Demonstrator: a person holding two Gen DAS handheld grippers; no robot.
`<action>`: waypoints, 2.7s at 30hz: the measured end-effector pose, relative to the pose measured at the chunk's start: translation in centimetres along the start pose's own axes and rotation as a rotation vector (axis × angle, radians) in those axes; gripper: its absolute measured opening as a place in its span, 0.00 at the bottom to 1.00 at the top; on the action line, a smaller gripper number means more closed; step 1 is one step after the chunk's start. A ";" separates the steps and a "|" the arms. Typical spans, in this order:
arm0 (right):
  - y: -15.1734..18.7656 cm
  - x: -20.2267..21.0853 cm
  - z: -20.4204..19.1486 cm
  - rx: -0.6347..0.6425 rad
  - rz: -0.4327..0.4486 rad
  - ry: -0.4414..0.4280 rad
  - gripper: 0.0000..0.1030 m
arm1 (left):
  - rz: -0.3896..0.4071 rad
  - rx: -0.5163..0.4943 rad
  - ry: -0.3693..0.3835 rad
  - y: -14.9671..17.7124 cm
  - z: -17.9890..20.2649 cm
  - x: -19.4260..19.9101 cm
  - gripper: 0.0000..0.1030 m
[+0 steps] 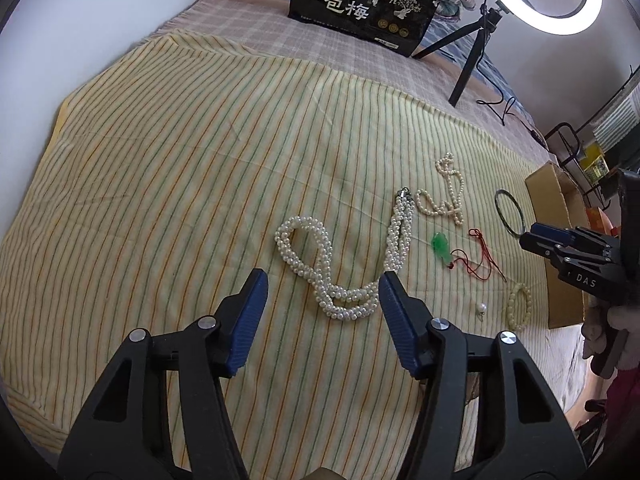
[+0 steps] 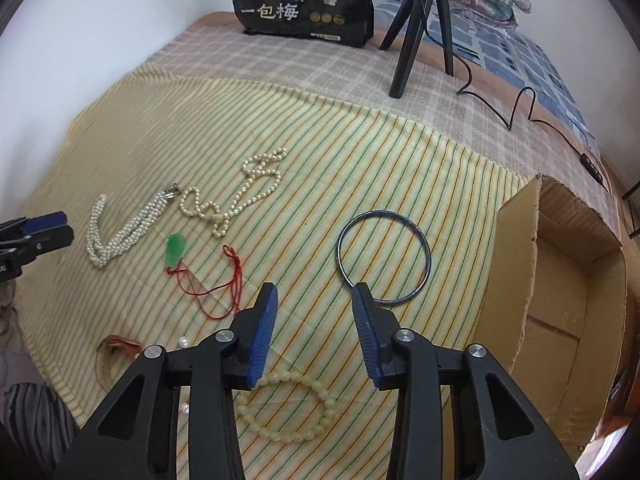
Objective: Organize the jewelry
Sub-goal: 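Move the left tool to the white pearl necklace while the right tool approaches the black ring, then close the left tool on the pearl necklace while the right tool closes on the black ring, then lift the pearl necklace with the left tool while the right tool carries the ring over the box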
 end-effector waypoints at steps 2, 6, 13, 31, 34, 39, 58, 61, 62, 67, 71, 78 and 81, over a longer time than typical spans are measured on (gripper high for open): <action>-0.3 -1.0 0.2 0.003 -0.020 0.015 0.33 | -0.009 0.013 0.009 0.1 -0.2 -0.5 0.58; -0.6 -2.5 0.4 0.012 -0.051 0.040 0.32 | -0.022 0.022 0.019 0.4 -0.3 -1.3 0.58; -0.8 -3.7 0.6 0.034 -0.075 0.069 0.29 | -0.041 0.050 0.023 0.4 -0.8 -3.0 0.58; -1.0 -4.4 -0.4 0.049 -0.076 0.006 0.03 | 0.005 0.086 0.004 -0.3 -2.5 -3.0 0.07; -0.9 -3.6 -0.5 0.031 -0.055 -0.022 0.03 | 0.020 0.074 -0.004 -0.3 -2.3 -2.6 0.07; -1.0 -1.8 -0.5 0.010 -0.013 -0.050 0.02 | 0.048 0.046 -0.013 -0.3 -1.9 -1.5 0.06; -0.3 5.8 -0.7 -0.017 0.151 -0.073 0.02 | 0.175 0.014 0.031 -2.3 -0.2 5.4 0.06; 0.0 7.2 -0.6 -0.021 0.181 -0.077 0.02 | 0.190 -0.001 0.046 -2.6 0.5 6.4 0.06; 0.2 7.6 -0.6 -0.026 0.192 -0.082 0.02 | 0.196 -0.008 0.050 -2.6 0.8 6.8 0.06; 1.4 10.0 -0.2 -0.045 0.241 -0.097 0.02 | 0.228 -0.044 0.072 -3.0 2.8 8.7 0.06; 2.6 11.9 0.6 -0.064 0.274 -0.096 0.02 | 0.255 -0.085 0.094 -3.6 5.0 10.3 0.06; 5.4 14.9 3.1 -0.099 0.322 -0.055 0.02 | 0.294 -0.171 0.145 -4.4 10.0 12.8 0.06; 6.5 15.8 4.5 -0.126 0.336 -0.033 0.02 | 0.302 -0.206 0.176 -4.5 12.5 13.6 0.06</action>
Point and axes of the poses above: each gripper's, at about its wrist camera, not at the fingertips, and x roughly against the way its jaws point, z to its right, y to its underside, the point moved 9 cm from there along -x, roughly the way its jaws point, and after that the axes turned 4 degrees about -z, right-handed, at the moved point
